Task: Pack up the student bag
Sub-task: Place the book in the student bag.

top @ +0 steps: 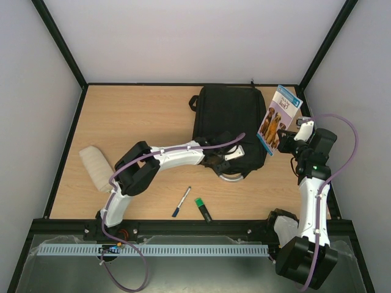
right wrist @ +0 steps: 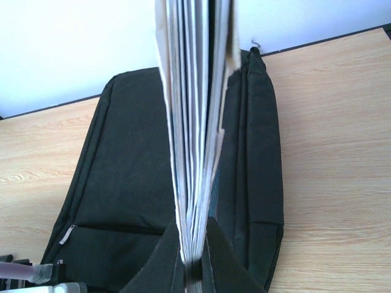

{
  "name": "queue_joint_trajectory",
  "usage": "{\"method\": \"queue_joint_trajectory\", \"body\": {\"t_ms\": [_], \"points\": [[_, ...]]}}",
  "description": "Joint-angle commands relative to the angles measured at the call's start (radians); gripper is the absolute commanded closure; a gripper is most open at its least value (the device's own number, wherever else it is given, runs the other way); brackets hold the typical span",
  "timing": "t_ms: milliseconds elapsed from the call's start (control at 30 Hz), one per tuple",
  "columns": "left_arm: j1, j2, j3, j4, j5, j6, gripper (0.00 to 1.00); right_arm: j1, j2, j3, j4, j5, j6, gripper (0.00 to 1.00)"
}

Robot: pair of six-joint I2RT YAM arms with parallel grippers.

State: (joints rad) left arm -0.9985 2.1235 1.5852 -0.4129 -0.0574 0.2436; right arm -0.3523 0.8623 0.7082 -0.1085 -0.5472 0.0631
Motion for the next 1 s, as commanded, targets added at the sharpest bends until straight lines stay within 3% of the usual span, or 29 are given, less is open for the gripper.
{"method": "queue_joint_trajectory", "body": {"t_ms": [0, 200, 600, 833, 967], "points": [[-0.002, -0.055, 0.007, 0.090, -0.042, -0.023, 0.84, -0.004, -0.017, -0.010, 0.060, -0.009, -0.015, 0.99], [-0.001, -0.105, 0.021, 0.115, -0.037, -0.043, 0.94, -0.003, 0.008, 0.066, -0.021, 0.017, -0.013, 0.99], [0.053, -0.185, 0.054, 0.191, 0.016, -0.177, 0.98, -0.003, -0.053, 0.579, -0.643, -0.029, -0.188, 0.99], [0.122, -0.220, 0.050, 0.234, 0.090, -0.285, 0.98, -0.004, -0.024, 0.522, -0.830, -0.271, -0.294, 0.99], [0.165, -0.224, 0.050, 0.274, 0.136, -0.336, 0.98, -0.004, -0.020, 0.499, -0.845, -0.320, -0.299, 0.99]]}}
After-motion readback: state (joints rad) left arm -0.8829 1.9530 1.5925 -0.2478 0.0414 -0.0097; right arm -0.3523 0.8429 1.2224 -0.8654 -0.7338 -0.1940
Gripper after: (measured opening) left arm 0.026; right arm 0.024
